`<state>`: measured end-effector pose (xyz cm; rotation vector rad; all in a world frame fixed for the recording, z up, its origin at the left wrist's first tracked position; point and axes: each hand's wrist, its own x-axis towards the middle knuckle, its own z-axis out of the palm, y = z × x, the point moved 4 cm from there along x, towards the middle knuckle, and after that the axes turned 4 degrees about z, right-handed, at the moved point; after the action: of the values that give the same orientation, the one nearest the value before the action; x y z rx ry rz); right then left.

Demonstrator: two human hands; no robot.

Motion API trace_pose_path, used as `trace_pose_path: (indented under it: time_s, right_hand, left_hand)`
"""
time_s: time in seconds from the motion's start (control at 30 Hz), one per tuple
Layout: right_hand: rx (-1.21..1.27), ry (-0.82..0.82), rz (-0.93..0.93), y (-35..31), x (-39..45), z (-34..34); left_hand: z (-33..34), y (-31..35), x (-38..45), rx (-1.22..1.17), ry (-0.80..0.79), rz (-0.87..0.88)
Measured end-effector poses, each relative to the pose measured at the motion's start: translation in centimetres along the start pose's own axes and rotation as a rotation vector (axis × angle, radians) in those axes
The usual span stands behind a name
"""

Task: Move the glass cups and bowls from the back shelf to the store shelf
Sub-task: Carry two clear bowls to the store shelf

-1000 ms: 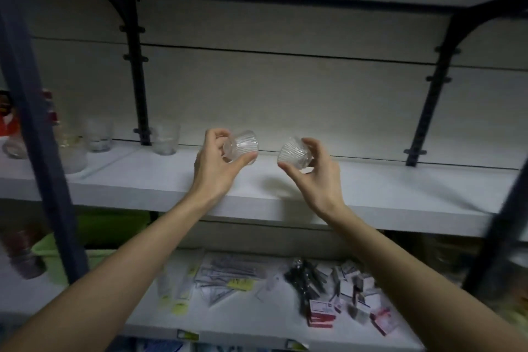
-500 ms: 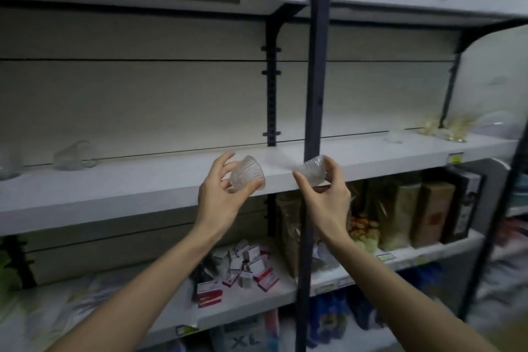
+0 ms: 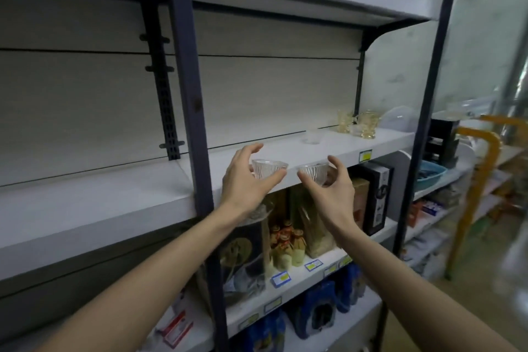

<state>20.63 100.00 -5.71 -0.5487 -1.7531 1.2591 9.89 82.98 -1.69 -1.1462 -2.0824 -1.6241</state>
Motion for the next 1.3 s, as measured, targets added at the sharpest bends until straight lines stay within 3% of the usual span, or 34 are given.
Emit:
trace_pose_path:
  time_s: [0.17, 0.3, 0.5, 0.73, 1.07, 1.3]
  right_hand:
    - [-0.097, 0.013, -0.002, 2.0, 9.6, 0.8]
    - [-0.247, -0.013, -0.001, 3.3, 16.4, 2.0]
    - [-0.739, -0.148, -0.034, 6.4, 23.2, 2.2]
    - [-0.847, -0.198, -0.076, 7.7, 28.9, 1.9]
    - [-0.698, -0.362, -0.141, 10.6, 32.5, 0.3]
    - [-0.571, -0.250, -0.478, 10.1, 30.6, -1.8]
  left_hand:
    - [5.6, -3.0, 8.4, 0.128, -0.017, -0.011]
    - [9.6, -6.7, 14.3, 0.249, -0.147, -0.090]
    - [15.2, -10.8, 19.7, 0.335, -0.339, -0.197]
    - [19.7, -12.2, 23.3, 0.543, -0.475, -0.148]
    - [23.4, -11.6, 24.2, 0.697, -0.364, -0.158]
    - [20.3, -8.0, 20.1, 0.804, -0.117, -0.123]
